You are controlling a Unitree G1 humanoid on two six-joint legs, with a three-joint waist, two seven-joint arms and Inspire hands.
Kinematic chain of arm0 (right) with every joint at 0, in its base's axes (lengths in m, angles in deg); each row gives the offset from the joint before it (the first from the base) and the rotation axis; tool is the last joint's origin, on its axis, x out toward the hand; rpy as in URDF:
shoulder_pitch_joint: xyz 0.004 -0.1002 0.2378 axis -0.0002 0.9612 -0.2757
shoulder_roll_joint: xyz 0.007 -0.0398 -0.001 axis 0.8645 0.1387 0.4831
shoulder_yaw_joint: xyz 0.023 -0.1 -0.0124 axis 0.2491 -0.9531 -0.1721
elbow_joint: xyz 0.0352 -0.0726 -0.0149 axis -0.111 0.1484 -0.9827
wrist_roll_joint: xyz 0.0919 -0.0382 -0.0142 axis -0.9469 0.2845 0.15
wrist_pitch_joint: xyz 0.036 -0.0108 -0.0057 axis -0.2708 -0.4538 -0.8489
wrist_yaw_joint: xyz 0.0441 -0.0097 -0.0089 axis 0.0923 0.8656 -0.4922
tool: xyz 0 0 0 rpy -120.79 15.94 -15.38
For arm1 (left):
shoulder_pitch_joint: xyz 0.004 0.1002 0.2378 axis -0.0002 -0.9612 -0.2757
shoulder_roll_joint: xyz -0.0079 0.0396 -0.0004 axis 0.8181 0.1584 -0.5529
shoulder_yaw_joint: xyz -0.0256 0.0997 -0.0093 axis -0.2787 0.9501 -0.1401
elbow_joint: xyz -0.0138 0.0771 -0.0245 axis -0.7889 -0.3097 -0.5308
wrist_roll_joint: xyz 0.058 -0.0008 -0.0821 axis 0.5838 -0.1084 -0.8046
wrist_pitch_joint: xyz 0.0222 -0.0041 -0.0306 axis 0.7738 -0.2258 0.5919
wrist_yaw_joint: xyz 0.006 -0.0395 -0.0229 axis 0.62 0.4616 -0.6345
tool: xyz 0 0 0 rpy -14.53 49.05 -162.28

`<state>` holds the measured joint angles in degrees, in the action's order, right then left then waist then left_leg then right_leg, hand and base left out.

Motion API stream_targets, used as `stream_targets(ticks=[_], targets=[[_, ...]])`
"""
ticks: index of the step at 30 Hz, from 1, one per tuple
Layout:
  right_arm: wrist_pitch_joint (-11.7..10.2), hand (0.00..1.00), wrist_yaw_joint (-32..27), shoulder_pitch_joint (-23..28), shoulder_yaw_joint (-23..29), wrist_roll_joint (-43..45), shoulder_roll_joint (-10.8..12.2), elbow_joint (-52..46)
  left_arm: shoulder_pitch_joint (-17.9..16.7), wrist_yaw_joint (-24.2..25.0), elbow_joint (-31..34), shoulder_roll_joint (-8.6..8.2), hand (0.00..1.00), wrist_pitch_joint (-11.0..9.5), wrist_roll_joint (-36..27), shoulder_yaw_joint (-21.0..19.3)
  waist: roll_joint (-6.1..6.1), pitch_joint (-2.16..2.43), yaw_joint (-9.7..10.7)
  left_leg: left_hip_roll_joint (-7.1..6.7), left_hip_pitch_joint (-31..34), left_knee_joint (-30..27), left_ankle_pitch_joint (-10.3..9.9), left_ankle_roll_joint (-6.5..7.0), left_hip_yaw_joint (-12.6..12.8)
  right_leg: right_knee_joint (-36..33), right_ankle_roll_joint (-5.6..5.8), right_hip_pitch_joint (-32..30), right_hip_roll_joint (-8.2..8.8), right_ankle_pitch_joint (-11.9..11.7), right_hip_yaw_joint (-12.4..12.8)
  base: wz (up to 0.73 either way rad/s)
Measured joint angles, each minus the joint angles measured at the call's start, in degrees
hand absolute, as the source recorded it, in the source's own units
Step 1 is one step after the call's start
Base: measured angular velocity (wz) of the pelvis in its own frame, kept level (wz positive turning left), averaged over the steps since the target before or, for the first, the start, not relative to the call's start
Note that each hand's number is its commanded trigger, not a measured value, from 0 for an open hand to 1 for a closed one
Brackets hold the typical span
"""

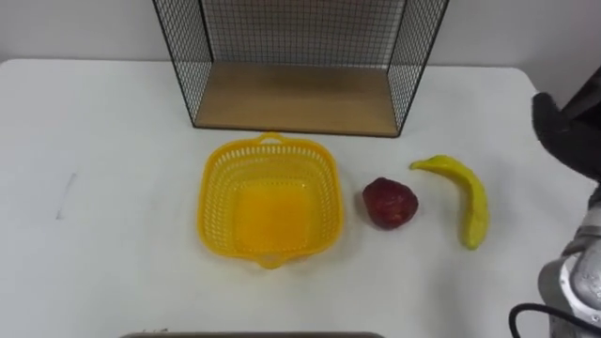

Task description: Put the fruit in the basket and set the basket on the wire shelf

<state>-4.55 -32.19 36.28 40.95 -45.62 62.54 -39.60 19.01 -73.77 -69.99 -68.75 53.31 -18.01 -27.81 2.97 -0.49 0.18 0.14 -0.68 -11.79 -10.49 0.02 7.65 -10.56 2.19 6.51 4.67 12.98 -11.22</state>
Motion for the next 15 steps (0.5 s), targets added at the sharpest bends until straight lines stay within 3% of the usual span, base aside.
stream_targets(ticks=[7, 15], targets=[[2.2, 0.0, 10.7, -0.5, -3.1, 0.2, -0.1, 3.7, -0.4, 2.3, 2.1, -0.42, 0.0, 1.9, 2.1, 0.0, 0.86, 0.11, -1.2, -0.03, 0.1, -0.4, 0.0, -0.01, -0.2, -0.1, -0.01, 0.6, 0.0, 0.0, -0.1, 0.02], [2.6, 0.0, 15.7, -0.6, -4.5, 4.6, -0.1, 6.1, -0.2, 3.5, 2.1, -0.46, 0.0, 2.2, 2.6, 0.0, 0.29, 0.09, -2.2, 0.0, 0.0, -0.9, 0.0, 0.0, -0.4, 0.0, -0.01, 1.0, -0.01, 0.0, -0.1, 0.0]])
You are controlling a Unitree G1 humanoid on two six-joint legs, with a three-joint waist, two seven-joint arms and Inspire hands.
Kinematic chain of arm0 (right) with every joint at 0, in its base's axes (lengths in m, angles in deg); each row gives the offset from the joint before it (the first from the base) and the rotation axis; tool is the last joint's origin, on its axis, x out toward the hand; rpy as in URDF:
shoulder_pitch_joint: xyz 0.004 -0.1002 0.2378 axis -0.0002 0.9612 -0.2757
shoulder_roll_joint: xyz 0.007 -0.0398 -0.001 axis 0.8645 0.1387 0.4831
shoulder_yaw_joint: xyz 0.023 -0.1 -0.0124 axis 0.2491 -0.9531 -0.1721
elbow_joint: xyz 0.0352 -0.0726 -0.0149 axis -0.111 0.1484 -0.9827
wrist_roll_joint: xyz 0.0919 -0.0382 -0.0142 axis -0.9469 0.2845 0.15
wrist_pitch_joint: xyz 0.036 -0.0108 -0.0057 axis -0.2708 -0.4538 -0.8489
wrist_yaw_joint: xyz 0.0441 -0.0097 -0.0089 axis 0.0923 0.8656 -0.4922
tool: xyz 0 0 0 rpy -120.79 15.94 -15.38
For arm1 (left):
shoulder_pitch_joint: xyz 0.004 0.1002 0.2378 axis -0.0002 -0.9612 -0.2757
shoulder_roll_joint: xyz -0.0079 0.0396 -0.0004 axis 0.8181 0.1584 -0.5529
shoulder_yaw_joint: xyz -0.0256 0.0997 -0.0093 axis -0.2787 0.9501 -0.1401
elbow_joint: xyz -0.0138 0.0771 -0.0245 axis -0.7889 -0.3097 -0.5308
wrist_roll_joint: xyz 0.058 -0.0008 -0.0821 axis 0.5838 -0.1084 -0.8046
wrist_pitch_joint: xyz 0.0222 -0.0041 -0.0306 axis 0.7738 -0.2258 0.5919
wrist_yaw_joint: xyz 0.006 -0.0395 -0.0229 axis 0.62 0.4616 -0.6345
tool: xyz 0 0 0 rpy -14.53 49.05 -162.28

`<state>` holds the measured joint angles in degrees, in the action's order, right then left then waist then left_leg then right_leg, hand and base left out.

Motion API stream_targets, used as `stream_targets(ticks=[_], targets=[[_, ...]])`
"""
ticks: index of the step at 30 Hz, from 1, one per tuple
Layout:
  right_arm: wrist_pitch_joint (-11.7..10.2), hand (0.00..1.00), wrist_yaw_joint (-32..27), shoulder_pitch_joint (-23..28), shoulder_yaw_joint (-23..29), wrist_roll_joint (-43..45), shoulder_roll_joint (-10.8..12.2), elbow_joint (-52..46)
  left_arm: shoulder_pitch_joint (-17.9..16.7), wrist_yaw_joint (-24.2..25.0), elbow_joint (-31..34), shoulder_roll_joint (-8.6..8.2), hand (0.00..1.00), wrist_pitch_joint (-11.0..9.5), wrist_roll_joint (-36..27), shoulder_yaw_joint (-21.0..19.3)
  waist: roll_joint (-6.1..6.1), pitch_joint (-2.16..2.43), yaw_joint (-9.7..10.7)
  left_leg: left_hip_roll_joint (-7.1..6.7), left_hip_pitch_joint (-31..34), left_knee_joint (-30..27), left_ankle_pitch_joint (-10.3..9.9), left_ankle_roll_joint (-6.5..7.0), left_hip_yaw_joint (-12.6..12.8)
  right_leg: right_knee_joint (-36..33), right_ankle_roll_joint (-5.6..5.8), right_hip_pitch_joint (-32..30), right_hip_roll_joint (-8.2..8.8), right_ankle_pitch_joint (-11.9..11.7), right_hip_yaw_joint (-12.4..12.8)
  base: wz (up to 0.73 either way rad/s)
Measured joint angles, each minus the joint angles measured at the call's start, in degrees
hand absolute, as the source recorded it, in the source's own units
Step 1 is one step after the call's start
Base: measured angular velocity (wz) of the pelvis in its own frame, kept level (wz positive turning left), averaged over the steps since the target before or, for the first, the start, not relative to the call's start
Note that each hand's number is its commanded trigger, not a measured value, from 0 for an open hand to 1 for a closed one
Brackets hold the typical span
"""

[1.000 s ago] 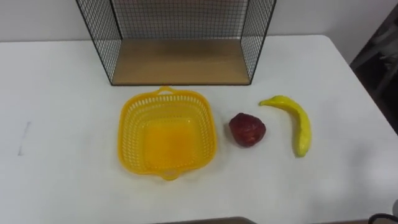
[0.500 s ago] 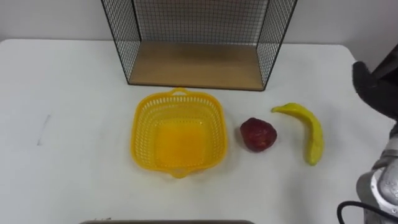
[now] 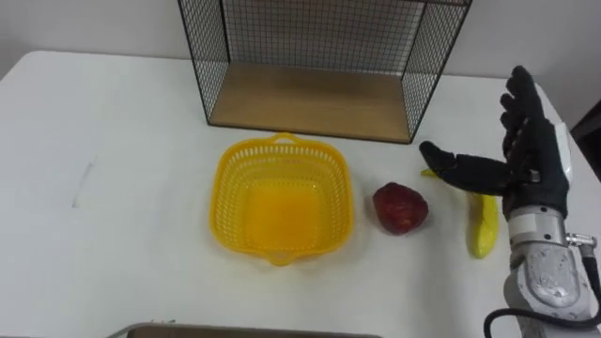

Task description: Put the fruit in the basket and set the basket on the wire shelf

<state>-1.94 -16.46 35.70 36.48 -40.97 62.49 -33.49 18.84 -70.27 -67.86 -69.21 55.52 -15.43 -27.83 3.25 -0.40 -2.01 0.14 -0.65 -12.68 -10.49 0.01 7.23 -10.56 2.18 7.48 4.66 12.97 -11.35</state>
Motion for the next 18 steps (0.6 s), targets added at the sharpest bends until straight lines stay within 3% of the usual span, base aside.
stream_targets(ticks=[6, 18], targets=[[0.2, 0.0, 2.4, 0.1, -2.6, 1.1, 0.1, 5.0, 0.1, 0.5, 0.0, -0.08, 0.0, 0.0, 0.0, 0.0, -0.04, 0.04, 0.0, 0.03, 0.0, -0.1, 0.0, 0.02, 0.0, -0.1, -0.17, -0.1, -0.01, -0.1, 0.1, 0.0], [0.5, 0.0, 4.0, 0.1, -4.2, 1.9, 0.2, 5.5, 0.8, 0.9, -1.3, 0.0, 0.0, 0.0, 0.0, 0.0, 0.03, 0.11, 0.1, 0.04, 0.3, -0.5, 0.0, 0.05, 0.0, -0.1, -0.25, -0.1, -0.03, -0.2, 0.0, 0.0]])
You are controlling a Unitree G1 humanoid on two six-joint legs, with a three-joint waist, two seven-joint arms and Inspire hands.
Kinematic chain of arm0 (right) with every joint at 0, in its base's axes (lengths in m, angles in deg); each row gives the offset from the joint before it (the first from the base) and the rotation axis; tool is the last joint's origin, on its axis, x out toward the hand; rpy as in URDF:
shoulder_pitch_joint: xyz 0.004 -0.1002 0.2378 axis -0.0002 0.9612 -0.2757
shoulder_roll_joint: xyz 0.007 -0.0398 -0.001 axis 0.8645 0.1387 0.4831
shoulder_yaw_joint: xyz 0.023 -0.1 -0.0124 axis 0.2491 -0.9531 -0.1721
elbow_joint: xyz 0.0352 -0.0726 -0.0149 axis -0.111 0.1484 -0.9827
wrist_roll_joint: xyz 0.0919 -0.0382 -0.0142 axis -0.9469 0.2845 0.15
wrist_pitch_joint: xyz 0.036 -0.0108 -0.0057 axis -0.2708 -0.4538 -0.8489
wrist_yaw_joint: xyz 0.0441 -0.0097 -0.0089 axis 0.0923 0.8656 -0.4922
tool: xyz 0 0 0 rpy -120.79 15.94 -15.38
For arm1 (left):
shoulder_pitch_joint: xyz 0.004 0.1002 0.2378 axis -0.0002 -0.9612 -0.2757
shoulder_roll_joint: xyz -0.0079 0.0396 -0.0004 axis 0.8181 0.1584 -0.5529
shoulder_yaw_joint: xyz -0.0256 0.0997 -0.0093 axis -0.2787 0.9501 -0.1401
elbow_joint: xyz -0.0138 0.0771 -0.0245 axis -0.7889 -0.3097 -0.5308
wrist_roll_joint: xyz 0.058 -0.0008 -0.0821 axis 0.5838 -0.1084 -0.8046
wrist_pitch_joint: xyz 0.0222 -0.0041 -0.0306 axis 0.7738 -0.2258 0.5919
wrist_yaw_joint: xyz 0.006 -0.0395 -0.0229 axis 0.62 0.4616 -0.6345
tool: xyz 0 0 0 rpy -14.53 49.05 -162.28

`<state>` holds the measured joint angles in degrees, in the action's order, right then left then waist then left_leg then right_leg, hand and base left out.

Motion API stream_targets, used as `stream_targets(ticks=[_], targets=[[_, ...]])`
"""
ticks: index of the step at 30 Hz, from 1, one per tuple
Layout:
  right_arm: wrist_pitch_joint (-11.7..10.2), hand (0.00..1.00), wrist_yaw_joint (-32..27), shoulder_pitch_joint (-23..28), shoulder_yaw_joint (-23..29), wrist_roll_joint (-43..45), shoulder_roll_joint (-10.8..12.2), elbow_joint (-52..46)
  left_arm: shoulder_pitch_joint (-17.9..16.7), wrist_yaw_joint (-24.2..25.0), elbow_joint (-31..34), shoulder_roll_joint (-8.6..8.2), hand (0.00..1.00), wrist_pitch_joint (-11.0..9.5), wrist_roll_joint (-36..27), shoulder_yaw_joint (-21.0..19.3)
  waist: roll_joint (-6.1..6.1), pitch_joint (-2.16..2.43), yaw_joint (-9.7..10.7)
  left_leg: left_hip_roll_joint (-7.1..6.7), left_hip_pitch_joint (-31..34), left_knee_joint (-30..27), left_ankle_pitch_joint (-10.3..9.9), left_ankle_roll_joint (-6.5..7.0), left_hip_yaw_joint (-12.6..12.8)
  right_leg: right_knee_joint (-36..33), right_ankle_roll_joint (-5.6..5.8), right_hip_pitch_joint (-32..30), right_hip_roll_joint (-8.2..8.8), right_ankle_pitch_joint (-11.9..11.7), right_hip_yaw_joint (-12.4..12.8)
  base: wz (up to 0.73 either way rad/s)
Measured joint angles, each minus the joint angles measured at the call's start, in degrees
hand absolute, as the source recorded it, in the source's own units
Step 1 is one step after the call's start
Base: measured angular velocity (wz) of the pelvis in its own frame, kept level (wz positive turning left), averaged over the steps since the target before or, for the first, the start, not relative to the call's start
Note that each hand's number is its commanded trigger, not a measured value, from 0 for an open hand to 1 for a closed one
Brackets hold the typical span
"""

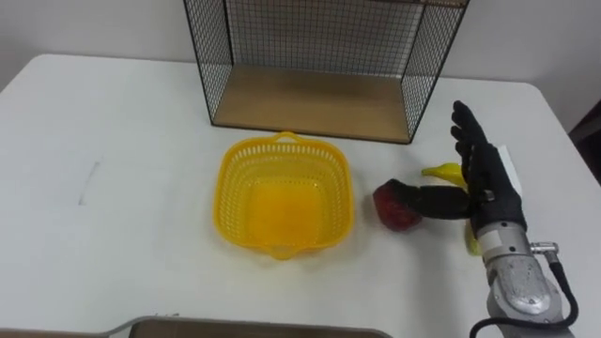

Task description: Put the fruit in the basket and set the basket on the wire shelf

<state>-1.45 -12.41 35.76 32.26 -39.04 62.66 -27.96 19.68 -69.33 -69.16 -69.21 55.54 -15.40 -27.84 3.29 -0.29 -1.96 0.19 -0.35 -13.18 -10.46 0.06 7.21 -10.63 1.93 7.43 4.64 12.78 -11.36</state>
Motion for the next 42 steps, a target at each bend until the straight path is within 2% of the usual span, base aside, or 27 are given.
stream_targets(ticks=[17, 21, 26, 29, 32, 36, 37, 38, 39, 40, 42], targets=[[0.1, 0.0, 2.0, 0.0, -2.5, 1.1, 0.4, 2.5, 0.8, 0.0, -0.4, -0.04, 0.0, 0.2, 0.0, 0.2, -0.18, 0.08, -0.2, 0.0, 0.1, 0.0, 0.0, 0.0, 0.0, 0.0, 0.01, -0.1, -0.01, 0.0, 0.0, 0.0], [0.1, 0.0, 2.9, 0.1, -4.6, 3.4, 0.4, 5.7, 0.8, -0.2, -0.3, 0.19, 0.0, 0.2, 0.1, 1.6, -0.1, 0.15, 0.0, 0.02, 0.7, -0.2, 0.0, 0.01, -0.1, 0.0, 0.01, -0.3, -0.02, -0.1, -0.1, 0.01], [0.8, 0.0, 4.6, 0.1, -4.8, 4.6, 0.4, 8.1, 0.7, -0.2, -0.3, 0.21, 0.0, 0.2, 0.0, 2.1, -0.11, 0.17, 0.0, 0.01, 1.1, -0.4, 0.0, 0.02, -0.3, 0.0, 0.04, -0.6, -0.05, -0.2, -0.2, 0.01], [0.6, 0.0, 5.0, 0.1, -4.7, 4.6, 0.4, 8.6, 0.6, -0.2, -0.3, 0.21, 0.0, 0.2, 0.1, 2.1, -0.06, 0.22, 0.0, 0.01, 1.1, -0.5, 0.0, 0.02, -0.5, 0.0, 0.03, -0.5, -0.07, -0.2, -0.3, 0.01], [-0.7, 0.0, 5.1, 0.0, -4.5, 4.6, 0.4, 10.8, 0.6, -0.2, -0.3, 0.2, 0.0, 0.4, 0.2, 2.1, -0.14, 0.22, 0.0, -0.01, 1.1, -0.8, 0.0, 0.02, -0.9, 0.0, 0.06, 0.0, -0.07, -0.3, -0.8, 0.08], [-1.3, 0.0, 5.7, -0.3, -4.1, 5.3, 0.4, 13.3, 0.4, -0.2, -0.2, 0.14, 0.0, 1.2, 2.4, 1.9, -0.09, 0.31, -0.1, -0.05, 0.6, -1.3, -0.1, 0.09, -1.7, 0.1, 0.05, 0.8, -0.09, -0.3, -1.5, 0.1], [-1.4, 0.04, 5.7, -0.7, -3.9, 6.1, 0.4, 14.3, 0.5, -0.2, -0.2, 0.13, 0.0, 1.3, 2.5, 1.8, -0.1, 0.3, -0.1, -0.06, 0.7, -1.3, -0.1, 0.13, -2.0, 0.1, 0.05, 0.8, -0.12, -0.3, -1.6, 0.1], [-1.7, 0.67, 5.7, -1.1, -3.9, 6.5, 0.4, 15.2, 0.5, -0.2, -0.2, 0.13, 0.0, 1.3, 2.4, 1.7, -0.1, 0.3, -0.1, -0.06, 0.7, -1.3, -0.1, 0.13, -2.1, 0.1, 0.05, 0.9, -0.14, -0.3, -1.6, 0.07], [-1.9, 0.75, 5.8, -1.7, -3.8, 7.0, 0.4, 16.2, 0.5, -0.2, 0.0, 0.13, 0.0, 1.6, 2.4, 1.6, -0.11, 0.3, -0.1, -0.05, 0.6, -1.5, -0.1, 0.13, -2.4, 0.1, 0.05, 1.0, -0.17, -0.3, -1.6, 0.05], [-2.0, 1.0, 5.7, -2.1, -3.8, 7.3, 0.4, 17.2, 0.3, -0.2, 0.1, 0.13, 0.0, 2.0, 2.4, 1.5, -0.13, 0.31, -0.1, -0.07, 0.6, -1.7, -0.1, 0.13, -2.6, 0.2, 0.05, 1.4, -0.19, -0.3, -1.6, 0.05], [-1.7, 1.0, 5.5, -2.5, -3.6, 8.9, 0.4, 17.7, 0.1, -0.2, 0.1, 0.13, 0.0, 2.3, 2.4, 1.2, -0.16, 0.49, -0.1, -0.1, 0.6, -2.2, -0.2, 0.19, -2.8, 0.8, 0.02, 1.8, -0.3, -0.3, -1.6, 0.07]])
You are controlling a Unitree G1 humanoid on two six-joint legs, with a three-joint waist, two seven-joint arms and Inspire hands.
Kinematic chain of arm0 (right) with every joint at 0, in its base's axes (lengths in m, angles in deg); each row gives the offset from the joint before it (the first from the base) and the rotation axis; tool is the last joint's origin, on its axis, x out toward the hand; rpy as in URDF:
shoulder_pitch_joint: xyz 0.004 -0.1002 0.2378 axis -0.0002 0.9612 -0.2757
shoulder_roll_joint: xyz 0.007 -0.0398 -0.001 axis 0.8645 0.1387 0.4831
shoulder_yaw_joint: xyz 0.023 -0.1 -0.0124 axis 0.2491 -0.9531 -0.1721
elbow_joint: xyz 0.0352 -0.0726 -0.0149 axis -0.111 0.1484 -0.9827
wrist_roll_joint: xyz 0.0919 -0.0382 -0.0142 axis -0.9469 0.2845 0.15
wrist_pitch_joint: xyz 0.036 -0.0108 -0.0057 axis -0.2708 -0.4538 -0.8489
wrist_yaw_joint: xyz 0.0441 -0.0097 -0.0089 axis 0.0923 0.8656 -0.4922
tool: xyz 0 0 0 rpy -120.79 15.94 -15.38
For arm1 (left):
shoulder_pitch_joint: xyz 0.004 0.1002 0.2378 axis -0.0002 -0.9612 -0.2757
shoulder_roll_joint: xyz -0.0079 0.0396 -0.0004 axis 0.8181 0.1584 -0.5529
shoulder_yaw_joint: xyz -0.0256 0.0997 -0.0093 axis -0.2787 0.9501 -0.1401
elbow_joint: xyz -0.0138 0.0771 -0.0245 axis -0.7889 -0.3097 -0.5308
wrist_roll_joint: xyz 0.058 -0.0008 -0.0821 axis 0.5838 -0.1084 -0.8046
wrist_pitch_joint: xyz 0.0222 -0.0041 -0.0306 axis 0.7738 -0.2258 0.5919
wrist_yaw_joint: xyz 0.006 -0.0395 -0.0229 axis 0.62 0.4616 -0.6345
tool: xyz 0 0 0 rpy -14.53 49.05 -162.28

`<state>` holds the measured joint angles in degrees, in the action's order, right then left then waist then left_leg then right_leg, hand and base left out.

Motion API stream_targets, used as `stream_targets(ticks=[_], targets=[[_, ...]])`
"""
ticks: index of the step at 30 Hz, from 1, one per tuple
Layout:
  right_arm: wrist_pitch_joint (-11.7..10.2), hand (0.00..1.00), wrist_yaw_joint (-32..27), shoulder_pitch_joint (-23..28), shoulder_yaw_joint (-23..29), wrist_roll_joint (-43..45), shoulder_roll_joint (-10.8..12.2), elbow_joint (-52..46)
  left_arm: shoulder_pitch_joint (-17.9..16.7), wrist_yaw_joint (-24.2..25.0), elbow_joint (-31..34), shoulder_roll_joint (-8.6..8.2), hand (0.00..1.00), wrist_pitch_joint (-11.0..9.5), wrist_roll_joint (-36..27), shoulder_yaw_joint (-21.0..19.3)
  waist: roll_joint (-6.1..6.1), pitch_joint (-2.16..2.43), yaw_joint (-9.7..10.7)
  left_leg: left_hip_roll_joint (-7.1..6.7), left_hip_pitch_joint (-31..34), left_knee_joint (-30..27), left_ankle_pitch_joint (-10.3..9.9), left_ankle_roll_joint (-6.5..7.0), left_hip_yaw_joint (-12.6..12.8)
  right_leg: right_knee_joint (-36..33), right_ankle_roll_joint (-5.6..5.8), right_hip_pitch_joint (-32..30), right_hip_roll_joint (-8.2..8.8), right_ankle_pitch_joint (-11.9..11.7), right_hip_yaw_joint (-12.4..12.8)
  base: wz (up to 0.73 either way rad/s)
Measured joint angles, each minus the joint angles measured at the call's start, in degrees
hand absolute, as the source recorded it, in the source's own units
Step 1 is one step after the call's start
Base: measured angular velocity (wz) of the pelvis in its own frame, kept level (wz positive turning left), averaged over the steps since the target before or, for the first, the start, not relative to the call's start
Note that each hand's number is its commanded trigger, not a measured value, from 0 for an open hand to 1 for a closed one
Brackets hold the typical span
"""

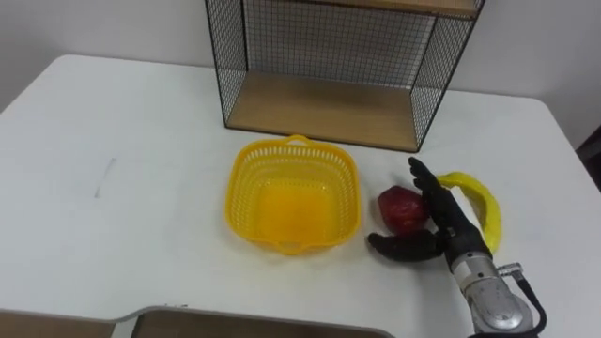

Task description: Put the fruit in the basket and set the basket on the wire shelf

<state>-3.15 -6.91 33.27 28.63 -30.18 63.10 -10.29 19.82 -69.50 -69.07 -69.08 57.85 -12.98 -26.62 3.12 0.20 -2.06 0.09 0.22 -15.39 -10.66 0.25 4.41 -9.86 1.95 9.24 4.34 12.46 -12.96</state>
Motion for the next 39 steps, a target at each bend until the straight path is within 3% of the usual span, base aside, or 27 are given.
stream_targets(ticks=[7, 15, 20, 26, 33, 37, 39], targets=[[0.6, 1.0, -1.6, -0.5, 3.5, 2.2, 0.0, 0.6, -0.6, 0.1, 0.7, 0.08, 0.0, 1.0, 0.0, -0.2, 0.34, 0.13, 0.0, -0.03, 0.2, -0.4, 0.0, 0.02, 0.0, 0.6, -0.03, 0.1, -0.12, 0.0, 0.2, 0.02], [0.6, 1.0, -2.9, -1.5, 4.0, 2.2, 0.1, 2.2, -0.2, -0.1, 1.2, 0.16, 0.0, 1.0, 0.0, -0.3, 0.56, 0.26, 0.1, 0.04, -0.5, -0.1, -0.1, -0.19, 0.0, 1.1, -0.09, 0.9, -0.31, -0.2, 0.3, 0.0], [0.6, 1.0, -2.9, -1.3, 4.6, -2.5, 0.3, 2.3, 0.4, -0.1, 1.1, 0.13, 0.0, 1.0, -0.1, -0.2, 0.54, 0.15, 0.2, 0.08, -0.7, 0.0, -0.2, -0.25, -0.1, 1.0, -0.11, 1.0, -0.34, -0.2, 0.0, 0.0], [0.6, 1.0, -2.9, -1.2, 7.6, -4.6, 3.5, 1.8, 0.4, -0.1, 1.1, -0.06, 0.0, 0.3, 0.0, -0.3, 0.0, -0.15, 0.4, 0.19, 0.2, -0.2, -0.6, -0.18, 0.1, 0.7, -0.1, 0.4, -0.38, -0.2, 0.2, -0.01], [2.7, 1.0, -3.1, -0.8, 7.7, -9.4, 3.7, -4.3, -0.1, 0.0, 1.1, -0.6, 0.0, -0.4, 0.0, -0.2, -0.96, -0.37, 0.4, 0.28, 0.6, 0.0, -0.5, -0.06, 1.1, 0.0, -0.1, -1.1, -0.28, -0.2, 1.3, -0.07], [2.7, 1.0, -4.3, 0.2, 7.9, -12.2, 3.5, -12.7, -1.2, 0.0, 0.9, -0.71, 0.0, -0.4, 0.0, -0.3, -1.96, 0.13, 0.8, 0.27, 0.0, 0.2, -0.4, -0.03, 1.5, 0.1, -0.09, -0.7, -0.22, -0.2, 1.7, -0.05], [2.7, 1.0, -4.5, 0.2, 8.2, -13.6, 3.4, -15.9, -1.2, 0.0, 1.1, -0.78, 0.0, -0.4, -0.1, -0.2, -1.85, 0.05, 1.4, 0.26, -0.2, 0.3, -0.4, -0.04, 1.4, 0.1, -0.08, -0.3, -0.22, -0.2, 1.6, 0.0]])
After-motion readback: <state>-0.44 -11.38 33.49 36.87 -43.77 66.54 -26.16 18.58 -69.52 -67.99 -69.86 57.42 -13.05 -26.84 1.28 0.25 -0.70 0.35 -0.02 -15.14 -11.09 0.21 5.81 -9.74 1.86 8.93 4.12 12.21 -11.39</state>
